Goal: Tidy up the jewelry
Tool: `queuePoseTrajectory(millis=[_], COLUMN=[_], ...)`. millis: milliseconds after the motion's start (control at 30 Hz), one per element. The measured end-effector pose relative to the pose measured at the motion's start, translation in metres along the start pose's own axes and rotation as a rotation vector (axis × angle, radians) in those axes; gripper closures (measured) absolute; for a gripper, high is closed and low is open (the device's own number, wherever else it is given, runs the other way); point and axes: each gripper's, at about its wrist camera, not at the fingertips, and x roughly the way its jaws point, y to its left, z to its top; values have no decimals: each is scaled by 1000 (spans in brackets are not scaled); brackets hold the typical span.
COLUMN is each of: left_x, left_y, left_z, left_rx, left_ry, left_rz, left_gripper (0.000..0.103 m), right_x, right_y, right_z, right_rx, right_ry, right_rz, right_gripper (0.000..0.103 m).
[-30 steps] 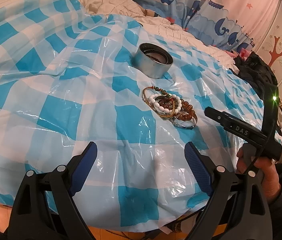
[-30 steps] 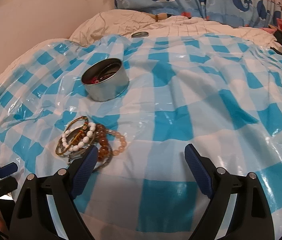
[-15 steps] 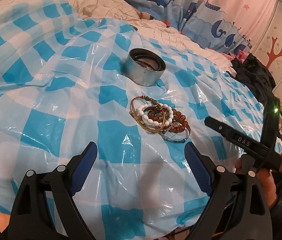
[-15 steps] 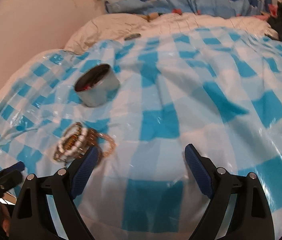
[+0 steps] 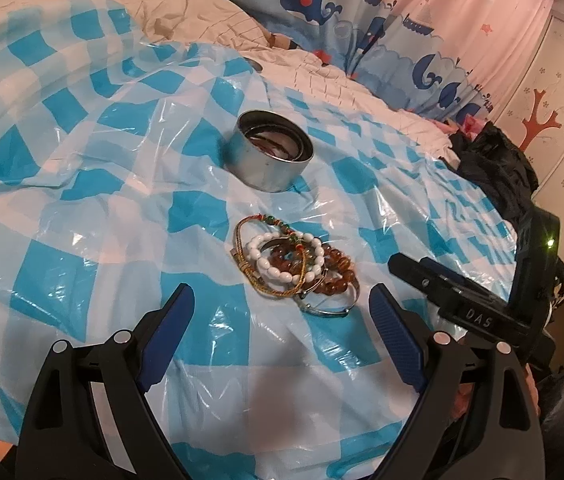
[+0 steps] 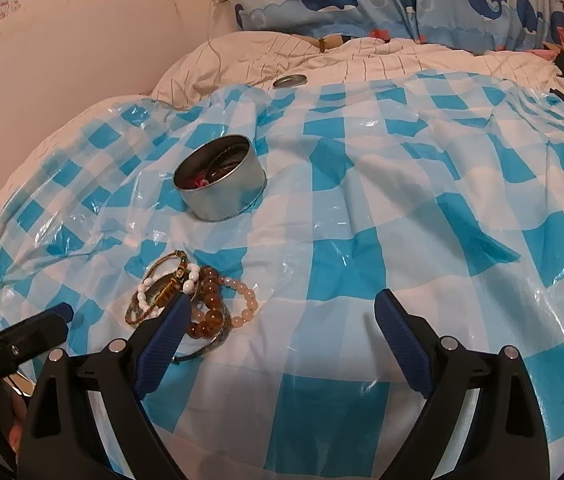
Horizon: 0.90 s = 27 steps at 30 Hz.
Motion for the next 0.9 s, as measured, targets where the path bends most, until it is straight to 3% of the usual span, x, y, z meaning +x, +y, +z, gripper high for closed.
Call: queuePoseTrajectory(millis=[200, 267, 367, 433, 500, 633, 900], left_x=[2, 0, -1, -4, -6, 15, 73], left_y=[17, 18, 21, 25, 27, 23, 7], left_z=[2, 4, 4, 9, 12, 24, 48], left_rx=[-62, -67, -54, -79, -62, -46, 18], left_ry=[7, -8, -11, -24, -46, 6, 95], left_rz=[-30, -99, -63, -122, -109, -146, -92], left_gripper=[17, 17, 16, 16, 15, 15, 15], right_x=[-8, -8, -8, -5, -2, 3, 2], right_y=[-7, -11, -10, -6, -1, 2, -4], right_z=[-10, -11, -9, -8, -7, -4, 4], right_rx=[-10, 7, 3, -18, -43, -58, -26], right_ry=[-1, 9, 9, 18, 20, 15, -7], right_rz=[-13, -11, 5, 6, 5, 1, 18], right_gripper=[13, 13, 13, 13, 13, 13, 13])
